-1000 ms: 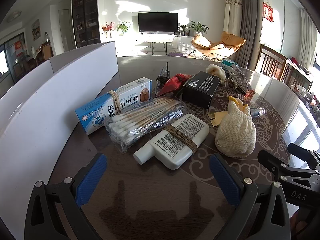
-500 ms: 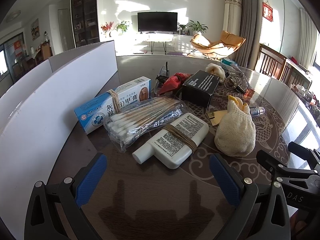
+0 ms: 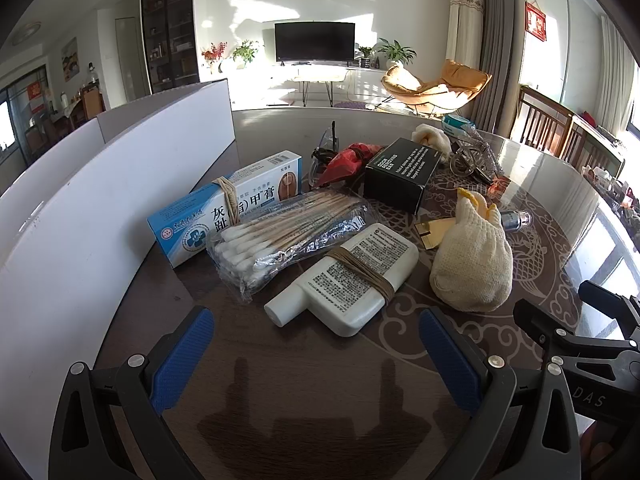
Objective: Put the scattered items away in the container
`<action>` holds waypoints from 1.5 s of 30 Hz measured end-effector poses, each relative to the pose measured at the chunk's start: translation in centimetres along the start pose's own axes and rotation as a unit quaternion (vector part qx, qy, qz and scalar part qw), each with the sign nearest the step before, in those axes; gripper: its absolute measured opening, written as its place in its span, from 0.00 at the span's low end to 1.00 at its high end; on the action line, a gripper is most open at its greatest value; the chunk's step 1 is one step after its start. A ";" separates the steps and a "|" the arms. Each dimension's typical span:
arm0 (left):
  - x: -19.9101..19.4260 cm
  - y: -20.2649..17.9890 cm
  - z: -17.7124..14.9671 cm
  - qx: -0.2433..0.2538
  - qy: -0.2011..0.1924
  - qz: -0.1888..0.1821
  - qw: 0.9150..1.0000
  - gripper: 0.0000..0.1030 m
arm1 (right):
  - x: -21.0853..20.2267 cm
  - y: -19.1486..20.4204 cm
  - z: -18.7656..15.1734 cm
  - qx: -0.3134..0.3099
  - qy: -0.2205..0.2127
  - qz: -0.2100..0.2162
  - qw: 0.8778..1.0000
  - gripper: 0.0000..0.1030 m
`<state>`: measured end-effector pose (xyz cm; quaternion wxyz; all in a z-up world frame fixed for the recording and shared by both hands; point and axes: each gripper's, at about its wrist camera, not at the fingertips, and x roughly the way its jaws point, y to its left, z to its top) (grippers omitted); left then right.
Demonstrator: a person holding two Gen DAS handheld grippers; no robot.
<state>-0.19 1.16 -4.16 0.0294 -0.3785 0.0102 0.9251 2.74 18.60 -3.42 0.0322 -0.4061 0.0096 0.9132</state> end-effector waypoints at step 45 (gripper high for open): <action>0.0 1.9 -1.0 -0.006 0.020 0.007 1.000 1.00 | 2.7 1.3 3.8 0.030 0.021 0.116 0.993 1.00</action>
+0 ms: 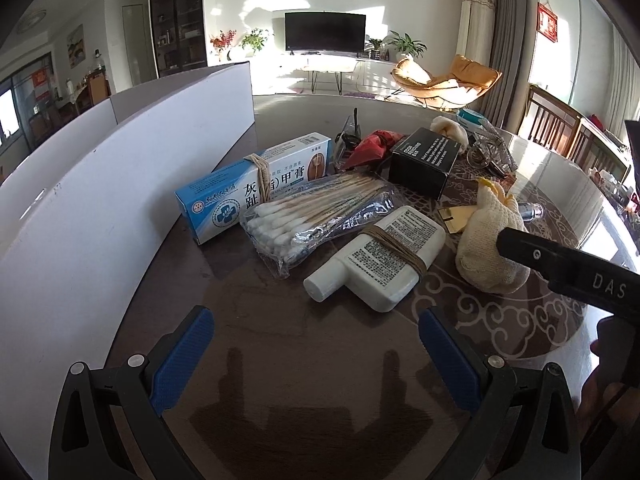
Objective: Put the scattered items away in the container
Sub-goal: 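Grasp the white lotion bottle with the left tool while the right tool grasps the knitted glove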
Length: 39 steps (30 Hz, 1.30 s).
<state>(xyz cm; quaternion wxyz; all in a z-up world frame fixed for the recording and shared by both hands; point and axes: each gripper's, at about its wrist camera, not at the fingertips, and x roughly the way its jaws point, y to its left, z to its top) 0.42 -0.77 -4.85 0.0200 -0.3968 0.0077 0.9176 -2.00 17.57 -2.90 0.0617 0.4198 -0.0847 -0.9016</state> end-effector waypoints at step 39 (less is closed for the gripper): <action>1.9 -0.3 0.2 0.011 0.060 -0.044 0.997 1.00 | 4.5 0.9 2.1 -0.094 0.034 -0.032 0.994 0.90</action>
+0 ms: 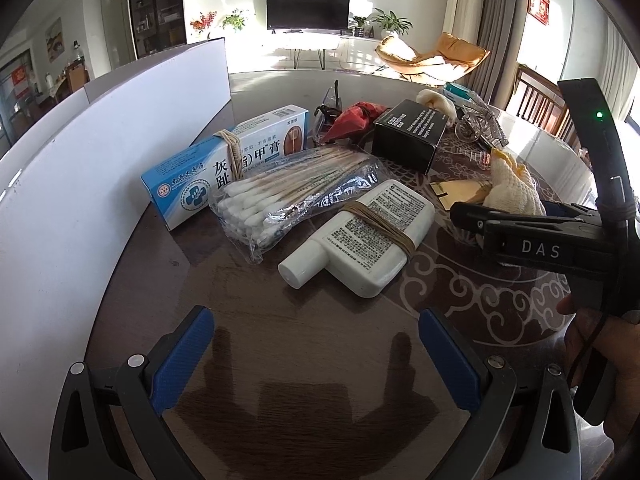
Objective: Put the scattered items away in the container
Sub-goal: 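Grasp the white lotion bottle with the left tool while the right tool grasps the knitted glove, then carry the lotion bottle and glove into the container and open both tools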
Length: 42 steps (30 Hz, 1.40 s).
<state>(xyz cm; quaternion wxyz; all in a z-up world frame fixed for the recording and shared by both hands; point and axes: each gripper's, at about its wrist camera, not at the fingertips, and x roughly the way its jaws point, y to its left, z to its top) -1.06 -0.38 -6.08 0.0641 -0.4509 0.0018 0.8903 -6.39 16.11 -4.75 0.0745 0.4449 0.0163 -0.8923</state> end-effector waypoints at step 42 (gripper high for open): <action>1.0 -3.7 1.0 0.110 -0.002 -0.042 0.993 0.85 | -4.5 -6.9 -5.9 0.016 0.003 -0.048 0.999 0.88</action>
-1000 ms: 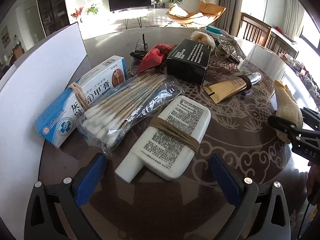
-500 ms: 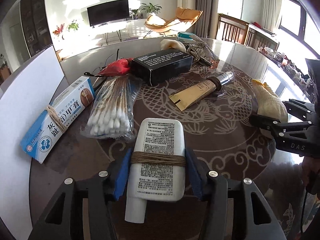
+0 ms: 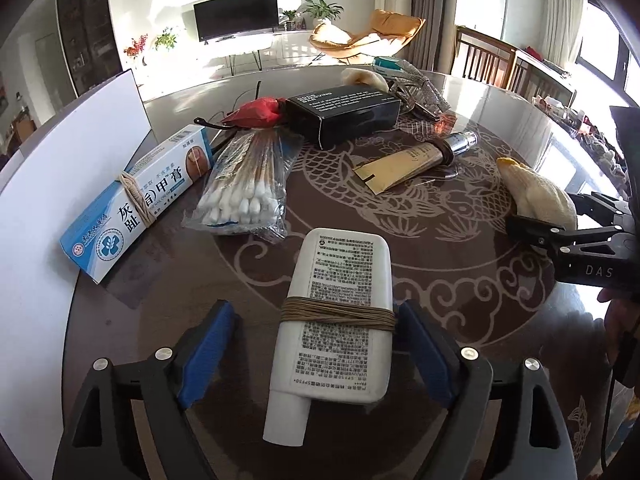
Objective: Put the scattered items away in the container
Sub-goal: 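Carry the lotion bottle and glove into the container and open both tools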
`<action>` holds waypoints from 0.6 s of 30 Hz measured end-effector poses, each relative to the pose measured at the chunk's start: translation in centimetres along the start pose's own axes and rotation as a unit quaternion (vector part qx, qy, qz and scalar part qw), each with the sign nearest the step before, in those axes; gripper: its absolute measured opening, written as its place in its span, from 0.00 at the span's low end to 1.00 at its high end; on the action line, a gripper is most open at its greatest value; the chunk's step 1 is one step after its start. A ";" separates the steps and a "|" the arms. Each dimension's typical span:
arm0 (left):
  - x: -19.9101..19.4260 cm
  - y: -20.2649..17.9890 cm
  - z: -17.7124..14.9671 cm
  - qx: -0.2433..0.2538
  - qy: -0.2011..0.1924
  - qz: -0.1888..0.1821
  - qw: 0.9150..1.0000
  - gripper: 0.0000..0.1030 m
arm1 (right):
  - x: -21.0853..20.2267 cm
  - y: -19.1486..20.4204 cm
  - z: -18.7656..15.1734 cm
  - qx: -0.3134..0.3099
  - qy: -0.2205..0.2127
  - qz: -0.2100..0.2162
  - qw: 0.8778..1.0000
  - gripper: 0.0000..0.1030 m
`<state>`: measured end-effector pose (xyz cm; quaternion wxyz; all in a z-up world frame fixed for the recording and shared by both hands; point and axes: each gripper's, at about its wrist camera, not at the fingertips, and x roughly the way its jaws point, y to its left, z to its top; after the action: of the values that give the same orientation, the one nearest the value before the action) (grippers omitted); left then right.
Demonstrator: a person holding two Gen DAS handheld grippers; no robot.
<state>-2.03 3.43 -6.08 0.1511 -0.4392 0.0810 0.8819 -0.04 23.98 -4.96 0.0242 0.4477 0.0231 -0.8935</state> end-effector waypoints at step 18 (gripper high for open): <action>0.1 0.0 -0.2 -0.008 0.014 0.002 1.000 1.00 | -1.4 -3.5 -0.9 0.055 0.010 0.100 0.993 1.00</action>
<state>-1.96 3.40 -6.25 0.1446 -0.4522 0.0770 0.8767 1.32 27.52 -4.36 0.0891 0.4575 -0.0706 -0.8819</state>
